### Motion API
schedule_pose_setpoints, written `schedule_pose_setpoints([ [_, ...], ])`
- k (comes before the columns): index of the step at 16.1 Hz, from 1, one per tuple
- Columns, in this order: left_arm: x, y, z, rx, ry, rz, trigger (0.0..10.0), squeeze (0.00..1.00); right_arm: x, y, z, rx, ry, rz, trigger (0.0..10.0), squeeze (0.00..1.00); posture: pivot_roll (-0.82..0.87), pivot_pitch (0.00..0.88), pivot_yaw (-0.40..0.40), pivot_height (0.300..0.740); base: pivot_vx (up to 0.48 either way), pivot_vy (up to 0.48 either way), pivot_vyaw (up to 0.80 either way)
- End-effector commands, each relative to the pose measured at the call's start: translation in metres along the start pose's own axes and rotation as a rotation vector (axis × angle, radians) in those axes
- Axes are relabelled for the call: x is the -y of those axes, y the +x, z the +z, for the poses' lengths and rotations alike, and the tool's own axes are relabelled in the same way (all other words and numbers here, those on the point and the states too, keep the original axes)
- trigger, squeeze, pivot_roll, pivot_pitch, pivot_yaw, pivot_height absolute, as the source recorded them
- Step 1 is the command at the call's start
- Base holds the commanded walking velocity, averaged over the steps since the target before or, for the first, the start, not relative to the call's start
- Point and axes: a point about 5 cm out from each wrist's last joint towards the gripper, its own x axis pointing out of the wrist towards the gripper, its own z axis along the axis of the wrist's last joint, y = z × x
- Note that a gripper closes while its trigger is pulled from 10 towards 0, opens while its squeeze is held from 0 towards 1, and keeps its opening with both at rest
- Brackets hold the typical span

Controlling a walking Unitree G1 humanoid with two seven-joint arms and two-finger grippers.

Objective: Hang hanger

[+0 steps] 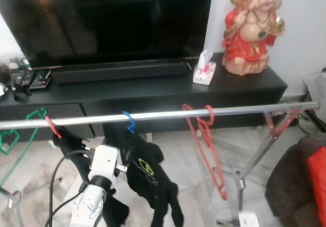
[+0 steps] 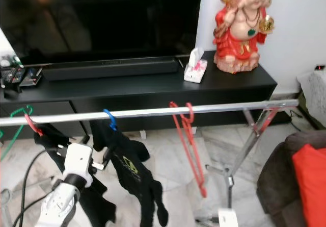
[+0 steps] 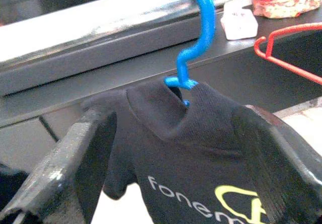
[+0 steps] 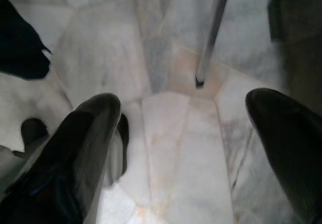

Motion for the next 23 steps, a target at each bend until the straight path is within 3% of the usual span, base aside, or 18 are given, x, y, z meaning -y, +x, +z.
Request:
schedule_pose_setpoints([
  [1,-0.002,-0.002,-0.001,-0.010,0.016,0.010,10.0,0.00,-0.006,0.000,0.000,-0.007,0.002,0.014,10.0,0.00,-0.11,0.000,0.014,0.740,0.000,-0.259,0.00],
  [4,-0.002,-0.001,-0.002,-0.022,0.011,0.023,10.0,0.00,-0.010,0.001,0.004,-0.008,-0.008,0.022,10.0,0.00,-0.11,0.000,0.015,0.740,0.000,0.000,0.00],
  [7,0.000,-0.003,0.000,-0.015,-0.004,0.015,10.0,0.00,-0.004,0.000,0.000,-0.011,-0.009,0.018,10.0,0.00,-0.10,0.000,0.015,0.740,0.000,0.000,0.00],
  [10,0.014,-0.007,0.005,-0.060,-0.038,-0.110,10.0,0.00,-0.004,0.000,0.001,-0.009,-0.012,0.019,10.0,0.00,-0.10,0.000,0.012,0.740,0.000,0.000,0.00],
  [12,0.019,0.000,0.006,-0.122,-0.067,-0.118,10.0,0.00,-0.004,0.000,0.001,-0.009,-0.015,0.022,10.0,0.00,-0.10,0.000,0.011,0.740,0.000,0.000,0.00],
  [18,0.027,0.039,0.018,-0.242,-0.183,-0.088,10.0,0.00,-0.004,0.001,0.002,-0.009,-0.029,0.030,10.0,0.00,-0.11,0.000,0.003,0.740,0.000,0.000,0.00],
  [23,0.015,0.056,0.015,-0.426,-0.153,0.087,10.0,0.00,0.002,0.000,0.001,-0.001,0.020,-0.006,10.0,0.00,-0.11,0.000,0.006,0.740,0.000,0.000,0.00],
])
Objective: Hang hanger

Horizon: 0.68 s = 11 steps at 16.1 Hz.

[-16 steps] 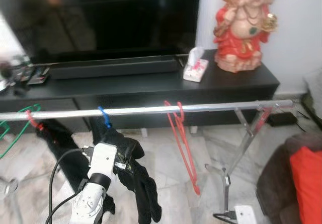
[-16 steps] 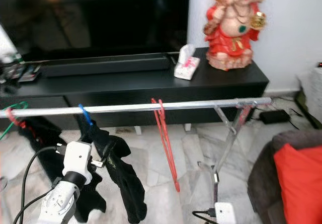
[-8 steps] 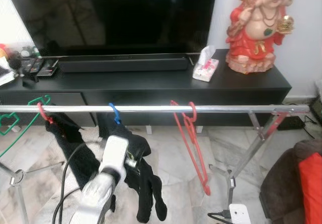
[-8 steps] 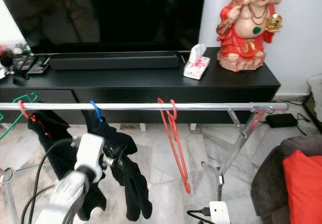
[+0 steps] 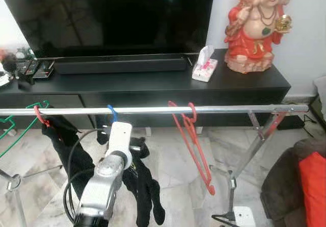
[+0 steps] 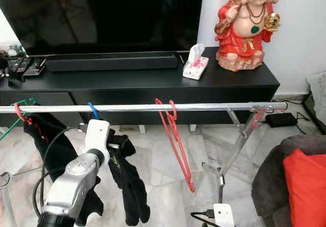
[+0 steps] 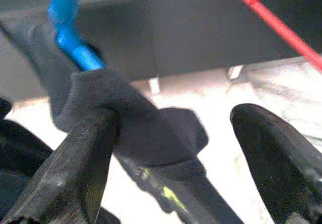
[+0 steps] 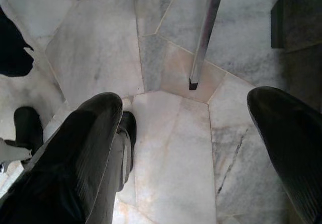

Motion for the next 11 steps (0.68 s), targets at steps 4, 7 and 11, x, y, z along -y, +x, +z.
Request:
schedule_pose_setpoints([
  [4,-0.009,-0.001,-0.005,-0.077,0.030,0.109,10.0,0.00,0.002,-0.001,-0.005,0.001,0.023,-0.017,10.0,0.00,-0.11,0.000,0.007,0.740,0.000,0.000,0.00],
  [7,-0.011,-0.003,-0.011,-0.112,0.047,0.137,10.0,0.00,-0.002,-0.001,-0.006,0.002,0.023,-0.019,10.0,0.00,-0.11,0.000,0.005,0.740,0.000,0.000,0.00],
  [11,-0.013,-0.003,-0.025,-0.159,0.073,0.139,10.0,0.00,0.005,-0.002,-0.009,0.005,0.036,-0.033,10.0,0.00,-0.12,0.000,0.006,0.740,0.000,0.000,0.00],
])
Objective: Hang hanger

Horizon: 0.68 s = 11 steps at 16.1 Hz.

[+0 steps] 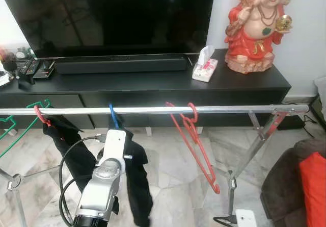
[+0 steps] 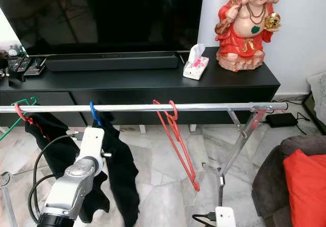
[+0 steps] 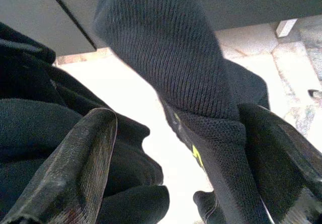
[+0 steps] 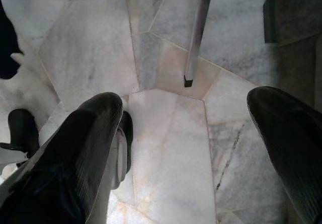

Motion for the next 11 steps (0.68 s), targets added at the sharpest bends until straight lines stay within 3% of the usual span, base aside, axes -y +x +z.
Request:
schedule_pose_setpoints([
  [1,-0.001,0.001,-0.003,0.004,-0.004,0.011,10.0,0.00,0.007,-0.001,-0.001,0.006,0.021,-0.012,10.0,0.00,-0.12,0.000,0.006,0.740,0.000,0.000,0.00],
  [6,-0.003,0.006,-0.004,0.042,-0.018,-0.013,10.0,0.00,0.017,-0.001,0.002,0.029,0.026,-0.023,10.0,0.00,-0.12,0.000,0.006,0.740,0.000,0.000,0.00],
  [7,-0.004,0.007,-0.005,0.054,-0.021,-0.018,2.4,0.00,0.016,0.000,0.005,0.037,0.027,-0.021,10.0,0.00,-0.12,0.000,0.005,0.740,0.000,0.000,0.00],
  [8,-0.005,0.008,-0.006,0.061,-0.022,-0.020,0.0,0.00,0.014,0.000,0.006,0.043,0.028,-0.019,10.0,0.00,-0.12,0.000,0.006,0.740,0.000,0.000,0.00],
  [11,-0.006,0.009,-0.007,0.083,-0.024,-0.019,0.0,0.00,0.007,0.000,0.008,0.046,0.021,-0.011,10.0,0.00,-0.12,0.000,0.006,0.740,0.000,0.000,0.00],
])
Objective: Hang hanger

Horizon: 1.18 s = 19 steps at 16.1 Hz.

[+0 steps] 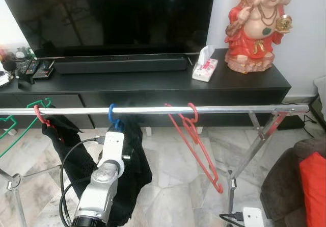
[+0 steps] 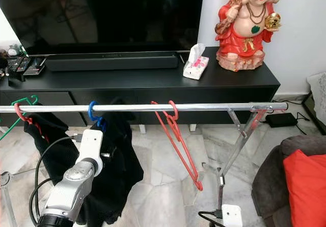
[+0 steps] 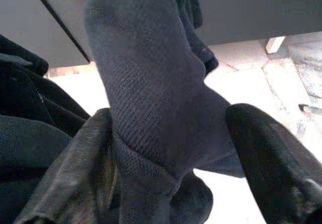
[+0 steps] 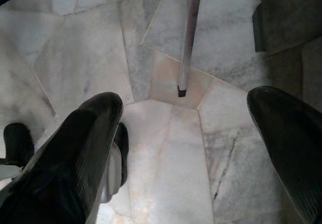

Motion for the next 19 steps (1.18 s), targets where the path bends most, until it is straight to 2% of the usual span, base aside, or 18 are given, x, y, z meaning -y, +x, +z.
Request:
schedule_pose_setpoints([
  [1,-0.004,0.001,0.000,0.005,0.002,0.008,0.0,0.00,-0.001,0.000,0.001,0.003,-0.001,-0.001,10.0,0.00,-0.12,0.000,0.006,0.740,0.000,0.000,0.00],
  [7,0.003,-0.001,-0.004,0.022,0.003,-0.059,0.0,0.00,-0.004,0.003,0.010,0.012,0.003,0.001,10.0,0.00,-0.12,0.000,0.011,0.740,0.000,0.000,0.00],
  [12,0.009,-0.004,-0.010,0.000,0.024,-0.109,0.0,0.00,-0.006,0.002,0.008,0.006,-0.008,0.004,10.0,0.00,-0.12,0.000,0.008,0.740,0.000,0.000,0.00],
  [19,0.006,-0.005,-0.009,0.014,0.030,-0.073,0.0,0.00,-0.010,0.000,-0.002,-0.020,0.002,-0.005,10.0,0.00,-0.12,0.000,0.003,0.740,0.000,0.000,0.00],
])
